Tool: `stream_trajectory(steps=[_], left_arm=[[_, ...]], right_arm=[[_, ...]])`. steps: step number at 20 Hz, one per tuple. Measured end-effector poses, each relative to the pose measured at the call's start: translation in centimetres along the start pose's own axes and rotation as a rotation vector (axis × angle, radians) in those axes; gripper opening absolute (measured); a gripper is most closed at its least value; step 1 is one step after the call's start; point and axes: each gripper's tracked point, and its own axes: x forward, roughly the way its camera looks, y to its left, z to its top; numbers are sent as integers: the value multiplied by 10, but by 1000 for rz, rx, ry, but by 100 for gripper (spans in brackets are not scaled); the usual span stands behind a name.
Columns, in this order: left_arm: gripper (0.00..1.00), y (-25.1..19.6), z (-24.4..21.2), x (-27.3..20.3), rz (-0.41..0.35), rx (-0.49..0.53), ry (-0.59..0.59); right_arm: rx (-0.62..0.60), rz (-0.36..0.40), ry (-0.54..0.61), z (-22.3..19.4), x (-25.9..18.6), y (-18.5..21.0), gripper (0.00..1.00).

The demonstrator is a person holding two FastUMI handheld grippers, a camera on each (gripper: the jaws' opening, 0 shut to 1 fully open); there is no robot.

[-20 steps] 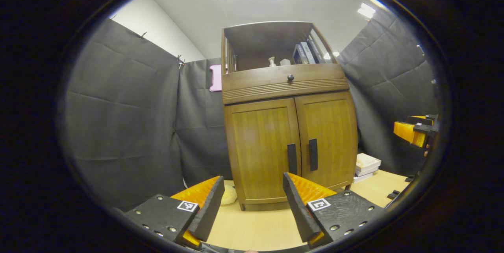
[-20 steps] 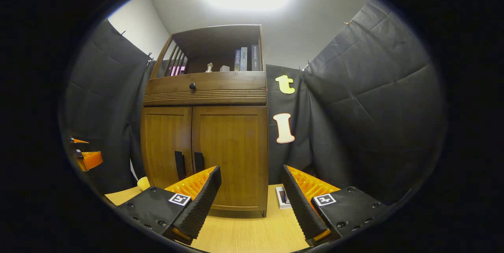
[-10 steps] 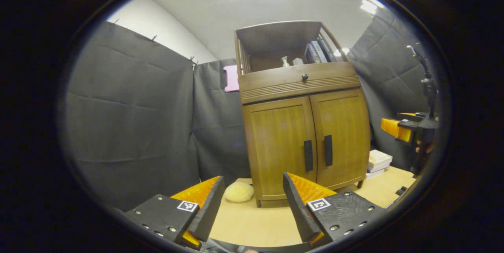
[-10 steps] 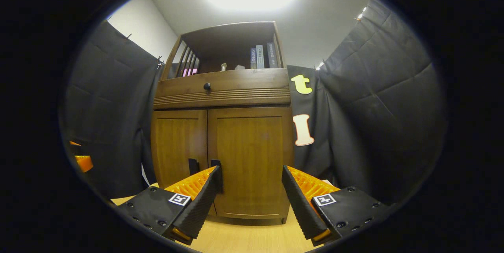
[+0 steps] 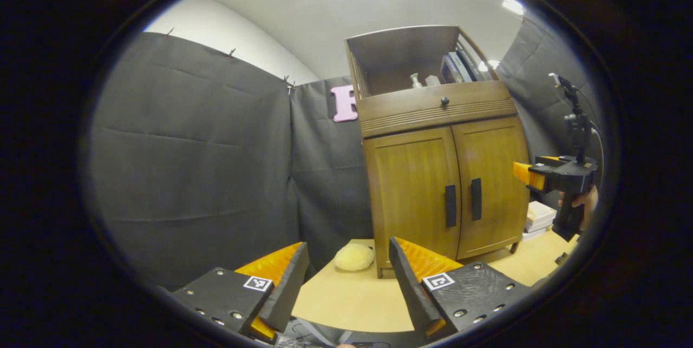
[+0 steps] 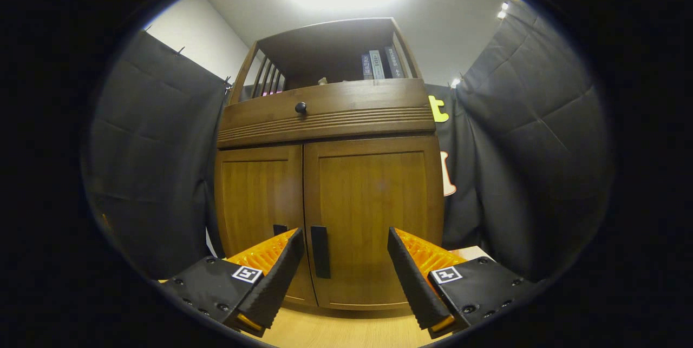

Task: Open the right door of the double-door shoe cabinet with the right hand, and open the left door with the left hand.

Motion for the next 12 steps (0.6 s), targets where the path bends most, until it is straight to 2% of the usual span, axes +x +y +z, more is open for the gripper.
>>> stream_trajectory(steps=[12], left_arm=[[87,20,6,-12,110,17,6]], right_arm=[[24,40,74,-47,69,29,96]])
